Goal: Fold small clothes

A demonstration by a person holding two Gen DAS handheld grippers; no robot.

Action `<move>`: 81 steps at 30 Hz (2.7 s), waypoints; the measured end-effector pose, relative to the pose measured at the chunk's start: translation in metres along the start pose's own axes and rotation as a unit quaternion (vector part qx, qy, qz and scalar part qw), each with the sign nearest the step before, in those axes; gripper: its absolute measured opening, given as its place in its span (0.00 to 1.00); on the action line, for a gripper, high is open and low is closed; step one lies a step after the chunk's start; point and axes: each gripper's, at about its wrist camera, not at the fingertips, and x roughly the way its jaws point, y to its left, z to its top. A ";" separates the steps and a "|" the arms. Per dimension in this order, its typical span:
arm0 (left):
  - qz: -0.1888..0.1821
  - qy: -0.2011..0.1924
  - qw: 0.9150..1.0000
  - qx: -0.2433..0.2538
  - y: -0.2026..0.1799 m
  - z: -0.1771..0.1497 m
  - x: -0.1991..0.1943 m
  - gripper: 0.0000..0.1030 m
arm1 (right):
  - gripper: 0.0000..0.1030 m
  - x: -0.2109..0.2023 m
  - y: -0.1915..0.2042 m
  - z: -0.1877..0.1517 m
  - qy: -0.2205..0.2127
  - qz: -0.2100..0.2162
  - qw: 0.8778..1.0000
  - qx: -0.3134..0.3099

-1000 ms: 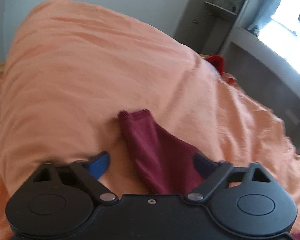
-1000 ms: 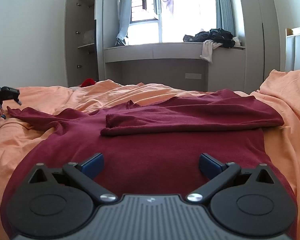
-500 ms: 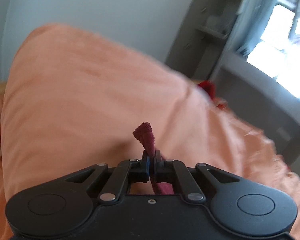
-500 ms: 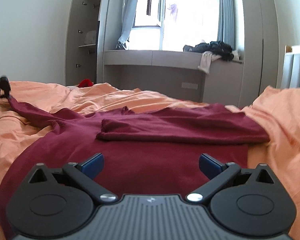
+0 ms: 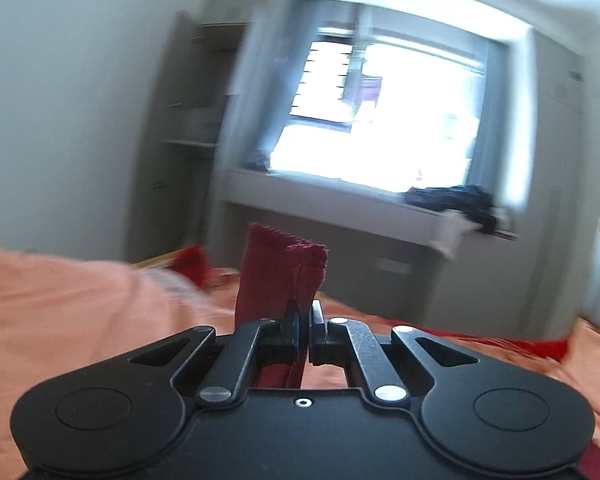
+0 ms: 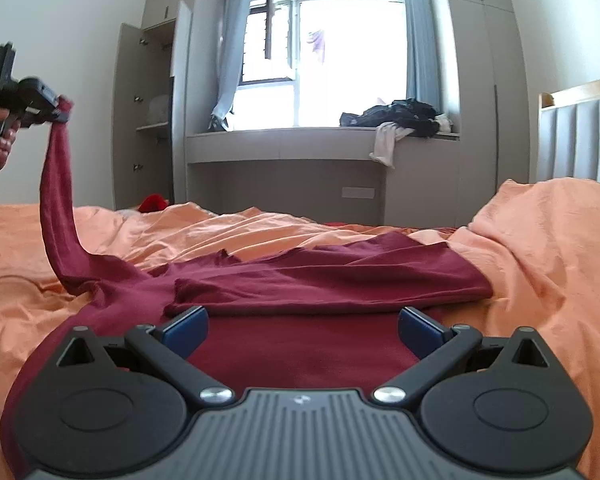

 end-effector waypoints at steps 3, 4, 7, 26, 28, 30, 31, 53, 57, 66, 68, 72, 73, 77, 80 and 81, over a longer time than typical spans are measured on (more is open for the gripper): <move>-0.054 0.007 0.998 0.021 -0.058 -0.010 -0.003 0.03 | 1.00 -0.006 -0.013 0.000 0.000 -0.009 1.000 0.009; -0.071 0.013 0.997 0.030 -0.076 -0.017 -0.003 0.03 | 1.00 -0.007 -0.016 -0.001 -0.001 -0.012 1.000 0.011; -0.122 0.033 0.990 0.060 -0.132 -0.046 -0.007 0.03 | 1.00 -0.014 -0.028 -0.003 -0.004 -0.024 1.000 0.014; -0.264 0.199 0.932 0.148 -0.235 -0.263 -0.041 0.31 | 1.00 -0.027 -0.076 -0.037 0.036 -0.089 0.993 0.065; -0.268 0.215 0.929 0.139 -0.231 -0.267 -0.042 0.45 | 1.00 -0.026 -0.075 -0.038 0.037 -0.087 0.993 0.065; -0.268 0.218 0.930 0.127 -0.225 -0.266 -0.045 0.60 | 1.00 -0.024 -0.073 -0.038 0.037 -0.085 0.994 0.062; -0.267 0.218 0.931 0.122 -0.220 -0.265 -0.046 0.71 | 1.00 -0.023 -0.072 -0.038 0.037 -0.084 0.994 0.061; 0.047 0.212 0.976 0.009 0.013 -0.175 0.058 0.99 | 1.00 0.060 -0.006 -0.001 0.032 -0.039 0.999 -0.004; 0.037 0.239 0.970 -0.030 0.035 -0.174 0.101 0.99 | 1.00 0.078 0.001 0.012 0.025 -0.035 0.999 -0.015; 0.014 0.315 0.946 -0.073 0.052 -0.196 0.175 0.90 | 1.00 0.117 0.017 0.005 0.050 -0.048 0.997 -0.036; 0.005 0.325 0.942 -0.089 0.056 -0.201 0.181 0.82 | 1.00 0.119 0.014 -0.004 0.053 -0.047 0.997 -0.025; -0.036 0.324 0.937 -0.125 0.061 -0.204 0.181 0.81 | 1.00 0.120 0.011 -0.017 0.043 -0.045 0.998 -0.009; -0.049 0.324 0.935 -0.135 0.063 -0.205 0.181 0.81 | 1.00 0.121 0.011 -0.020 0.042 -0.046 0.998 -0.006; -0.088 0.332 0.925 -0.165 0.062 -0.207 0.180 0.77 | 1.00 0.123 0.009 -0.026 0.038 -0.048 0.998 -0.002; -0.084 0.349 0.923 -0.140 0.054 -0.211 0.182 0.51 | 1.00 0.122 0.008 -0.027 0.037 -0.047 0.998 0.001; -0.087 0.356 0.920 -0.140 0.054 -0.213 0.183 0.45 | 1.00 0.122 0.007 -0.027 0.037 -0.047 0.998 0.001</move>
